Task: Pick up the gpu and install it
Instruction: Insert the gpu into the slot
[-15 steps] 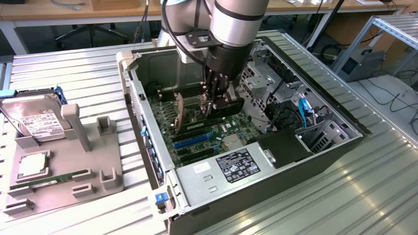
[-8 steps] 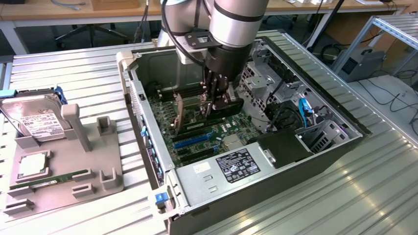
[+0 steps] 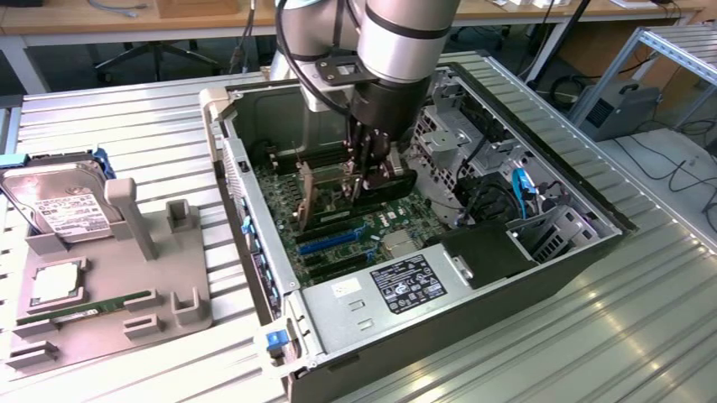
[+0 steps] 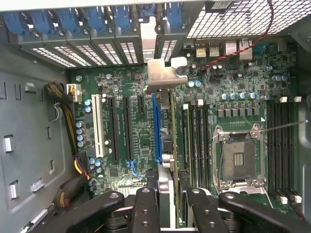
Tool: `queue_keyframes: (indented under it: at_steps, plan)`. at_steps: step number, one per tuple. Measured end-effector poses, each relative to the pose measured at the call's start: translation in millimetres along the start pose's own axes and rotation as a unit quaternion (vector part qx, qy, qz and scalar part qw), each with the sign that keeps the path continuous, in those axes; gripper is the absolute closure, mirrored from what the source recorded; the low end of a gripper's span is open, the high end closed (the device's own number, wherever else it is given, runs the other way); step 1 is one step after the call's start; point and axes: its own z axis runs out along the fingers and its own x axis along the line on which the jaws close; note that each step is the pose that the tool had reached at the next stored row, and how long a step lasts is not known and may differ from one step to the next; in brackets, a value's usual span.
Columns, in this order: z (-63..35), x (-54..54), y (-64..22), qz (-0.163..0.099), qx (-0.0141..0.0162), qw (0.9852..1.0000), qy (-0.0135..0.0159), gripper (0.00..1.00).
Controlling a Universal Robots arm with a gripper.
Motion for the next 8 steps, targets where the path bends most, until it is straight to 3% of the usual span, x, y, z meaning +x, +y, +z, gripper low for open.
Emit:
queue_keyframes:
  at_steps: [8]
  plan:
    - [1.9, 0.4, 3.4, 0.000, 0.0000, 1.0000, 0.0000, 0.73]
